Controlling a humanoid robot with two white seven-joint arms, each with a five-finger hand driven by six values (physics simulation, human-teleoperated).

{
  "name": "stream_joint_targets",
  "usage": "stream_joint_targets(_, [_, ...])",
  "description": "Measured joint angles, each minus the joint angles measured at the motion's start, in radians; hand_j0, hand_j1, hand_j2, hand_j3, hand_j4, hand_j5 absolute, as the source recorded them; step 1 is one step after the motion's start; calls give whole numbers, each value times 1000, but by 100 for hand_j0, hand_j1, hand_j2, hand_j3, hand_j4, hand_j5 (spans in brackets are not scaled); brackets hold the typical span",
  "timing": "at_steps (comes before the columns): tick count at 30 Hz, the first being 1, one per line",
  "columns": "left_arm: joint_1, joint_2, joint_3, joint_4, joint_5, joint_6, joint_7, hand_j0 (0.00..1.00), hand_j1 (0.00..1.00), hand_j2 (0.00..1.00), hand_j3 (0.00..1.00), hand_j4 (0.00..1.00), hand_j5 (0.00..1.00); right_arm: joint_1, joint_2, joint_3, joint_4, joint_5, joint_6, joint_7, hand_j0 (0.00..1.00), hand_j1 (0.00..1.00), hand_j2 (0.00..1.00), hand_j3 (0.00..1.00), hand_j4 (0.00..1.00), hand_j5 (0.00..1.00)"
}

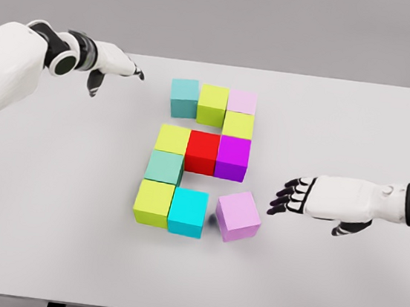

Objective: Assemble the squares on the desktop into the number 2

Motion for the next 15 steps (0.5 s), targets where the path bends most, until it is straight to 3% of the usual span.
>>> stream_joint_targets(6, [6,-53,56,84,16,28,28,100,100,100,100,100,100,11,7,15,0,0,0,0,100,100,100,100,100,100])
stream_joint_targets(15, [12,-94,66,108,28,65,64,100,100,100,100,100,100,8,26,35,0,0,0,0,100,100,100,100,100,100])
